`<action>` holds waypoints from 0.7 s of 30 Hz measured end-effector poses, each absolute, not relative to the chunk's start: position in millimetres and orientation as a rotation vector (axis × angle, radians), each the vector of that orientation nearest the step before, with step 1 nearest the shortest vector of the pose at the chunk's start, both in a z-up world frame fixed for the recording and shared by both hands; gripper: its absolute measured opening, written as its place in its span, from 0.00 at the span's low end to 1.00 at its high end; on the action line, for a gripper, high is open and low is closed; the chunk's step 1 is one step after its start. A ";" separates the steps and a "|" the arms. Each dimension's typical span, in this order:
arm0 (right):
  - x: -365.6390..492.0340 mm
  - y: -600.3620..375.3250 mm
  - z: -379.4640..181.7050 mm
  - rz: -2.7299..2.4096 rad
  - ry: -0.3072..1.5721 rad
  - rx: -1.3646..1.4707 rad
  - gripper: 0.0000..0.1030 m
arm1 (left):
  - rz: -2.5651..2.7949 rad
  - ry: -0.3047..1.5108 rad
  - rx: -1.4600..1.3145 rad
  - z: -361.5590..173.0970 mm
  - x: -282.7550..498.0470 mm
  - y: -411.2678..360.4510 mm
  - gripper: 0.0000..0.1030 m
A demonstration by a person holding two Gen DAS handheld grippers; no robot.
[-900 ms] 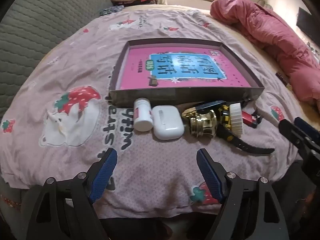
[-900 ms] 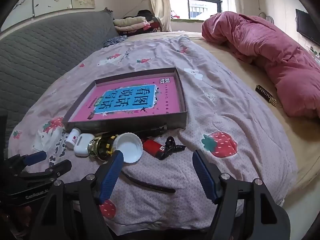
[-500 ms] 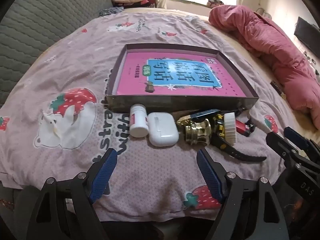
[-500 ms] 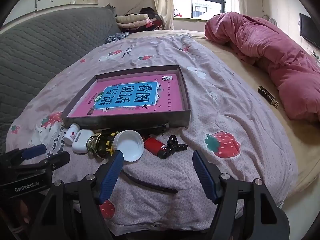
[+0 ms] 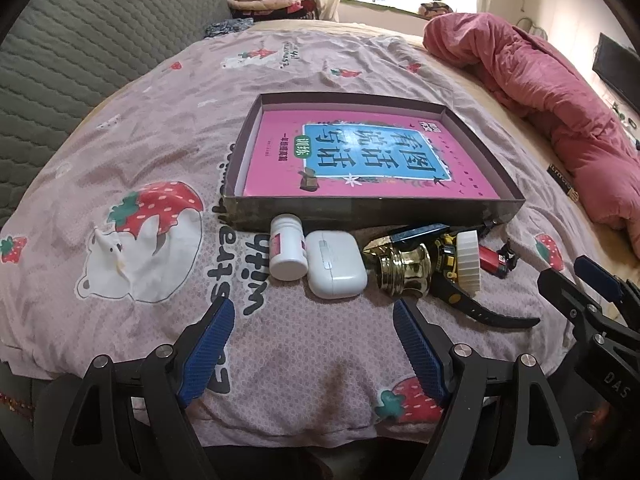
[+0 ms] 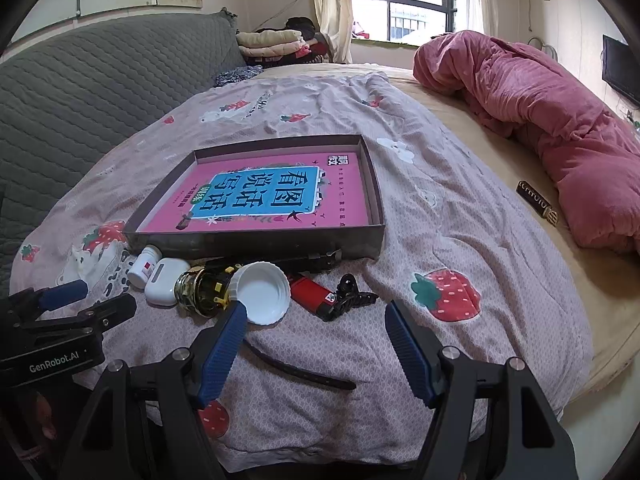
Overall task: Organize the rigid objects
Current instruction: 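Move the left tool toward the white pill bottle beside the tray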
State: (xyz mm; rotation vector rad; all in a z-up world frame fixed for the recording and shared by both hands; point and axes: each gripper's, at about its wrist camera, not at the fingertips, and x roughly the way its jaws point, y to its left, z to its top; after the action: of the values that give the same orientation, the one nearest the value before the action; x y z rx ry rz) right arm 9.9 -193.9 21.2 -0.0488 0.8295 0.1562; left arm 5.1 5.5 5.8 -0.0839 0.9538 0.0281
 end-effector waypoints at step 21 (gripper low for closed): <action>10.9 -198.5 24.2 0.132 0.811 -0.057 0.69 | 0.032 0.950 -0.077 3.8 5.7 5.2 0.80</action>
State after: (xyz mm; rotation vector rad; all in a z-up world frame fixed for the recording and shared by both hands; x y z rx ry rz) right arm 10.9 -198.5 24.2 -0.0573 0.8112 0.1324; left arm 5.7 5.2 3.8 -0.0772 0.9501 0.0324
